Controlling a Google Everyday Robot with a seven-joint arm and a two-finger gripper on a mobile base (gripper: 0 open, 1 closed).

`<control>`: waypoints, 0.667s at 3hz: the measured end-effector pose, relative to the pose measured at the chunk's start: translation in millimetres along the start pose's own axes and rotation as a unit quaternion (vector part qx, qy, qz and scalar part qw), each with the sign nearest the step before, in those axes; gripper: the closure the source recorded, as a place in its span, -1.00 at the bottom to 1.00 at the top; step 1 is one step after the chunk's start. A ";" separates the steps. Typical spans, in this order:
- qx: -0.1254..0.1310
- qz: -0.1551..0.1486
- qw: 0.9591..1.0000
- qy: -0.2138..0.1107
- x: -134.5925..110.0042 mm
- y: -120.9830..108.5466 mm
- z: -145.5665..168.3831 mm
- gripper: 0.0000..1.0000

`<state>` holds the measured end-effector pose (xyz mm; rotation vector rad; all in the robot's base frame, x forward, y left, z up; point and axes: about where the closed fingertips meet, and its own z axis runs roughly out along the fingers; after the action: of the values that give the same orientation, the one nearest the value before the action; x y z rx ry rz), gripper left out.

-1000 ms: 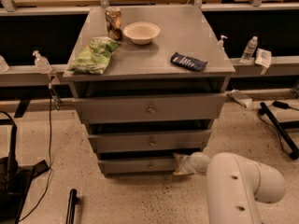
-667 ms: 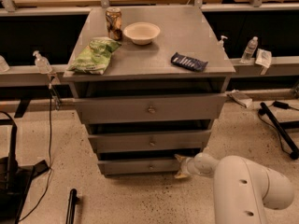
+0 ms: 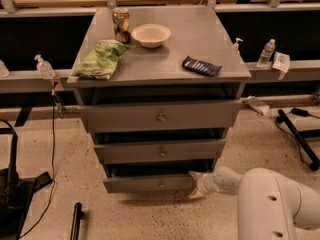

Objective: Open bottom drawer

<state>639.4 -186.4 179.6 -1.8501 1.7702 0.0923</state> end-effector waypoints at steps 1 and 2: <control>-0.025 0.010 1.000 -0.001 0.7 19.3 -3.3 -0.18; -0.025 0.010 1.000 -0.001 -0.5 18.3 -5.6 -0.18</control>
Offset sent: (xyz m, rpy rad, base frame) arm -0.0622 -0.0043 0.0116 -0.0052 0.1401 0.0277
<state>620.4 -187.6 178.0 -1.8679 1.8005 0.1473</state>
